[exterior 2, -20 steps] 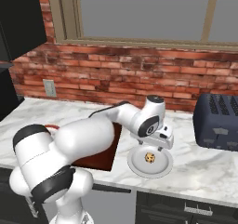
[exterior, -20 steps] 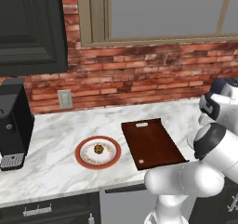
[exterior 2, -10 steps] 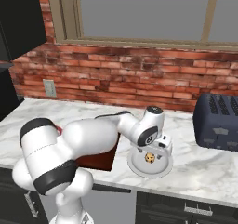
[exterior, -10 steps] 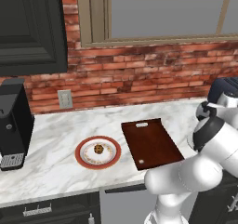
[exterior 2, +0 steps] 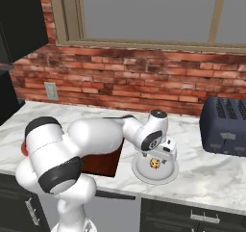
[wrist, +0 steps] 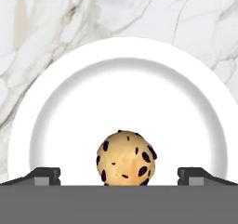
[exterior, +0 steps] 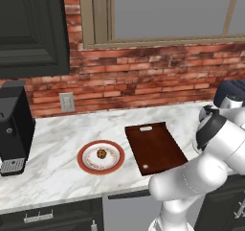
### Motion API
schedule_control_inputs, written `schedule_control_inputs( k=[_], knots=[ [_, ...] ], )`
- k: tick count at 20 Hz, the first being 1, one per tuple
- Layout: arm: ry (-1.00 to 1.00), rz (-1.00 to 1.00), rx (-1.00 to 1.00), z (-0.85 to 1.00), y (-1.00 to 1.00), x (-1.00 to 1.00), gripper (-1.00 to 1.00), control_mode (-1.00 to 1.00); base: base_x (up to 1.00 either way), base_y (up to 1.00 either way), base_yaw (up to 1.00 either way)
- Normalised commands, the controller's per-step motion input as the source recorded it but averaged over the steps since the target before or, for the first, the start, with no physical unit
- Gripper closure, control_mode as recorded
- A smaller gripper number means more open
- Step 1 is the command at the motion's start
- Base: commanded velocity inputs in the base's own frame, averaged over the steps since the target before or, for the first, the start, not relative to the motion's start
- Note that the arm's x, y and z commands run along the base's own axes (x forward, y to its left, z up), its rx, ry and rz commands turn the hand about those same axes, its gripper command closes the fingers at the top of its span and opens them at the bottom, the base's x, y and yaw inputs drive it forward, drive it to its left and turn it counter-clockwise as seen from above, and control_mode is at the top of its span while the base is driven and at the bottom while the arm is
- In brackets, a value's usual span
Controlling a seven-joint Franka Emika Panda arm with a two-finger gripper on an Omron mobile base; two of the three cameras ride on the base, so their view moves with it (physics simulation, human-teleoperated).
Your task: Move the dessert items from the plates to the tray.
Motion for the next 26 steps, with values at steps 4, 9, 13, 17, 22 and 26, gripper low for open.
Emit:
schedule_control_inputs(
  k=[4, 9, 13, 17, 22, 26],
  knots=[
    [0.00, 0.00, 0.00, -0.14, -0.08, -0.03, -1.00, -1.00, 0.00, 0.00, 0.00],
    [0.00, 0.00, 0.00, -0.18, -0.06, 0.00, -1.00, -1.00, 0.00, 0.00, 0.00],
    [0.00, 0.00, 0.00, -0.22, 0.00, 0.00, -1.00, -1.00, 0.00, 0.00, 0.00],
    [0.00, 0.00, 0.00, -0.17, 0.00, 0.00, -1.00, -1.00, 0.00, 0.00, 0.00],
    [0.00, 0.00, 0.00, -0.06, 0.00, 0.00, -1.00, -1.00, 0.00, 0.00, 0.00],
    [0.00, 0.00, 0.00, 0.00, 0.00, 0.00, 1.00, -1.00, 0.00, 0.00, 0.00]
  ],
)
